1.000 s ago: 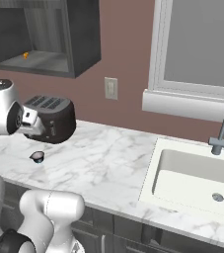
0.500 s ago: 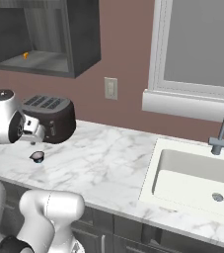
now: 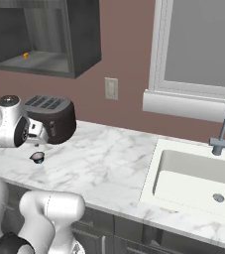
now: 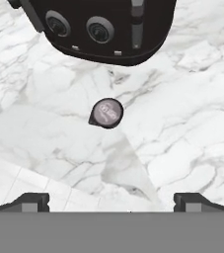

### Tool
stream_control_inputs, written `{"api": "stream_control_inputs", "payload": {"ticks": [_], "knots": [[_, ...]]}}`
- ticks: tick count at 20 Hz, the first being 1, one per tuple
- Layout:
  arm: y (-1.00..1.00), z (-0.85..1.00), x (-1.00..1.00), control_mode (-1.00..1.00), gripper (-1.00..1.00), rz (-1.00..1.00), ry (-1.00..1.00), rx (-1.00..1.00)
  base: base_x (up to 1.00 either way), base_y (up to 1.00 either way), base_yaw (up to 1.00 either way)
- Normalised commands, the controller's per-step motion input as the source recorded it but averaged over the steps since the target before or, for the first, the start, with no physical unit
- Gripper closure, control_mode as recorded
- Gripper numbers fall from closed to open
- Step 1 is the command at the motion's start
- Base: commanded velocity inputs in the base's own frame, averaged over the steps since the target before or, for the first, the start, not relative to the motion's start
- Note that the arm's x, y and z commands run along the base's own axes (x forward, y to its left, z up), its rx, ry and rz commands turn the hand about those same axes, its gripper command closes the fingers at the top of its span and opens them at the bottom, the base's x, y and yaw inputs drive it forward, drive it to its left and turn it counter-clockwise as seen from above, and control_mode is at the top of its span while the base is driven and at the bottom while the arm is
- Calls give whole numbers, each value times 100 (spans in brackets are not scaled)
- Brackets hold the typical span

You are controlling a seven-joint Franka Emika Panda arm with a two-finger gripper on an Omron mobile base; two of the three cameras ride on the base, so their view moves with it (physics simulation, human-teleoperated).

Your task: Pick the bar and yogurt from the counter and place them in the cabinets closest to them.

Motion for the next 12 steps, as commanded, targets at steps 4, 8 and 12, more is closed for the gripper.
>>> {"api": "stream_control_inputs", "payload": {"ticks": [4,8,12], "knots": [[19,-4,26,-100,-100,3,0,0,0,0,0],[23,-12,26,-100,-100,2,0,-1,0,0,0],[21,-22,22,-100,-100,1,0,-6,0,0,0]]}}
